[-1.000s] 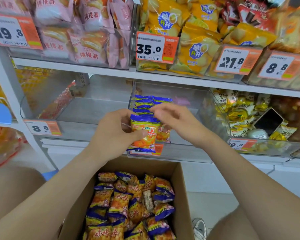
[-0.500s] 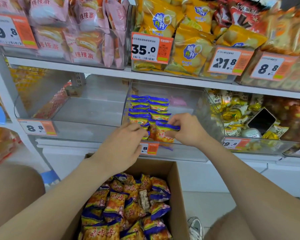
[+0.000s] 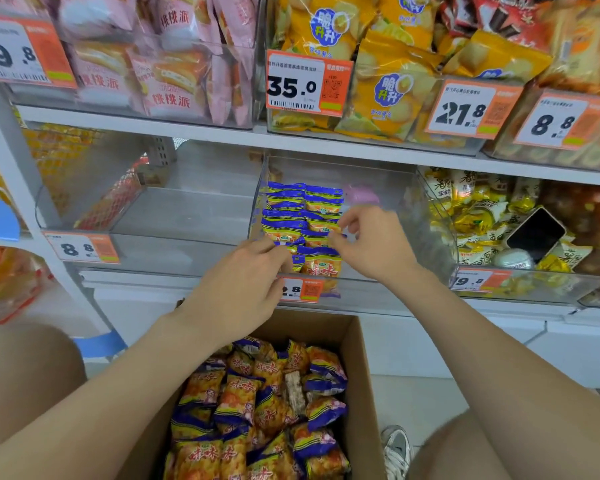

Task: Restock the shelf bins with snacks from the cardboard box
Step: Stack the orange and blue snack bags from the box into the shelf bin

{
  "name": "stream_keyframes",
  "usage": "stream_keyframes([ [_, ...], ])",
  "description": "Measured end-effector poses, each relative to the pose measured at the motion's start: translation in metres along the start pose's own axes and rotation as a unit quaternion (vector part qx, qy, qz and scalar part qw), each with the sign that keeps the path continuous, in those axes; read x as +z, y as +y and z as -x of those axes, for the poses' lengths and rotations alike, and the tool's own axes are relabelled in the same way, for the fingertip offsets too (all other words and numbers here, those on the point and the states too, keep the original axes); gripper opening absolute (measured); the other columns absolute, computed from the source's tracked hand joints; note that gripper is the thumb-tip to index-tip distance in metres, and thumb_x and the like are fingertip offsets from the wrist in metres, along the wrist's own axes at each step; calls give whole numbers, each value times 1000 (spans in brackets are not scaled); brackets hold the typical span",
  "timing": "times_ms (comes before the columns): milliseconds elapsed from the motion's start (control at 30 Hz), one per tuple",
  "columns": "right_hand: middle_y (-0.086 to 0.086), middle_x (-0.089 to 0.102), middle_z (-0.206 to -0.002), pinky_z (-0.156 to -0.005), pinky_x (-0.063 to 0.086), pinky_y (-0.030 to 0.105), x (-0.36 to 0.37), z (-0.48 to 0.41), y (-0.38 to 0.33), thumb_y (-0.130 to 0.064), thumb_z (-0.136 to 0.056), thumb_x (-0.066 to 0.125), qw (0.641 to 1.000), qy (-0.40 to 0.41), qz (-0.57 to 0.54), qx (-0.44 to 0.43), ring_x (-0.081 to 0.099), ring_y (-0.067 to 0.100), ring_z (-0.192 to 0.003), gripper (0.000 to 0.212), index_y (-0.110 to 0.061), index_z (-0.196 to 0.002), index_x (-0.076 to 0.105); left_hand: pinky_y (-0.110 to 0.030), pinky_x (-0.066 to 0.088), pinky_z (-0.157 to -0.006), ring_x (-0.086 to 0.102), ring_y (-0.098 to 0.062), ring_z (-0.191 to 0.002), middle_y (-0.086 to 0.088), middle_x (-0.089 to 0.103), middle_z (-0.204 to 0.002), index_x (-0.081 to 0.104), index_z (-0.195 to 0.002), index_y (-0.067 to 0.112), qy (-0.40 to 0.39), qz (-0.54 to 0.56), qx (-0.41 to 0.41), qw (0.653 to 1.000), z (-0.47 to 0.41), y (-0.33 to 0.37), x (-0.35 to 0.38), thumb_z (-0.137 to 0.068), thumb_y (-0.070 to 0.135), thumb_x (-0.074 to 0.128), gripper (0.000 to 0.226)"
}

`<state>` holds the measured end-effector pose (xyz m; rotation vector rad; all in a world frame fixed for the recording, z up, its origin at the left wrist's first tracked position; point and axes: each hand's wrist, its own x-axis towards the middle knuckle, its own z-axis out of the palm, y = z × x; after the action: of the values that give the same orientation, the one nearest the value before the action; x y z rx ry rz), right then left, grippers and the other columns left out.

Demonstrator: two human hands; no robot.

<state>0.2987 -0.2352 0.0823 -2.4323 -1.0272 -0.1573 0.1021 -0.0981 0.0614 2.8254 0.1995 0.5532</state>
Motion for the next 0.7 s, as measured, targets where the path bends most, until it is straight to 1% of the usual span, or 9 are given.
stream_keyframes([
  [67, -11, 67, -71, -67, 55, 25, -11, 20, -17, -18, -87, 72, 994, 37, -90, -44, 62, 7, -65, 5, -21, -89, 76, -19, 46, -70, 54, -5, -91, 12, 57, -98, 61, -100, 25, 41, 2, 13, 999, 6, -1, -4, -97, 21, 65, 6],
  [133, -10, 64, -62, -57, 46, 14, -13, 49, -34, -11, -85, 69, 985, -4, -162, -63, 61, 5, -58, 12, -22, -83, 75, -16, 35, -60, 51, -6, -77, 15, 51, -86, 58, -95, 26, 19, 12, 3, 1000, 15, -3, -3, -95, 22, 63, 7],
  [200, -9, 65, -60, -55, 44, 12, 0, 79, -44, -14, -85, 69, 981, -87, -155, -82, 62, 5, -58, 11, -23, -80, 74, -23, 37, -55, 53, -11, -72, 14, 48, -80, 53, -91, 29, -63, -5, -2, 998, 27, -6, 10, -95, 24, 59, 9],
  [267, -8, 67, -61, -61, 54, 21, 22, 101, -47, -17, -88, 66, 972, -193, -96, -94, 63, 6, -60, 14, -23, -79, 75, -31, 45, -60, 55, -14, -75, 12, 51, -80, 50, -88, 31, -184, -47, -13, 982, 39, -10, 30, -97, 29, 55, 11],
  [367, -9, 63, -64, -79, 61, 36, 60, 121, -41, -14, -92, 62, 939, -327, -27, -101, 58, 7, -61, 19, -19, -83, 77, -40, 57, -77, 62, -17, -84, 6, 64, -93, 64, -99, 28, -367, -60, -73, 925, 57, -26, 70, -102, 30, 53, 11],
  [467, -6, 59, -66, -70, 61, 37, 97, 138, -28, -9, -94, 60, 911, -400, 16, -95, 58, 10, -61, 21, -18, -80, 74, -42, 58, -88, 66, -20, -94, -1, 70, -106, 69, -110, 21, -459, -50, -104, 881, 81, -47, 103, -102, 21, 55, 16],
  [533, -3, 68, -78, -67, 59, 33, 123, 152, -18, -13, -98, 59, 891, -443, 36, -99, 64, 11, -72, 18, -14, -95, 77, -39, 58, -85, 64, -22, -97, -6, 69, -112, 68, -113, 14, -526, -64, -112, 840, 97, -57, 116, -97, 14, 59, 18],
  [633, 7, 75, -95, -80, 61, 40, 153, 175, -8, -21, -102, 57, 856, -505, 29, -104, 67, 17, -85, 24, -8, -108, 77, -33, 53, -71, 60, -21, -87, -5, 63, -112, 62, -112, 13, -623, -86, -114, 769, 119, -64, 129, -95, 16, 67, 19],
  [700, 7, 74, -100, -82, 62, 42, 169, 188, -8, -25, -103, 58, 843, -528, 27, -102, 69, 20, -89, 25, -9, -113, 74, -34, 53, -76, 60, -22, -92, -5, 63, -115, 60, -120, 11, -629, -90, -110, 764, 131, -67, 137, -96, 30, 71, 33],
])
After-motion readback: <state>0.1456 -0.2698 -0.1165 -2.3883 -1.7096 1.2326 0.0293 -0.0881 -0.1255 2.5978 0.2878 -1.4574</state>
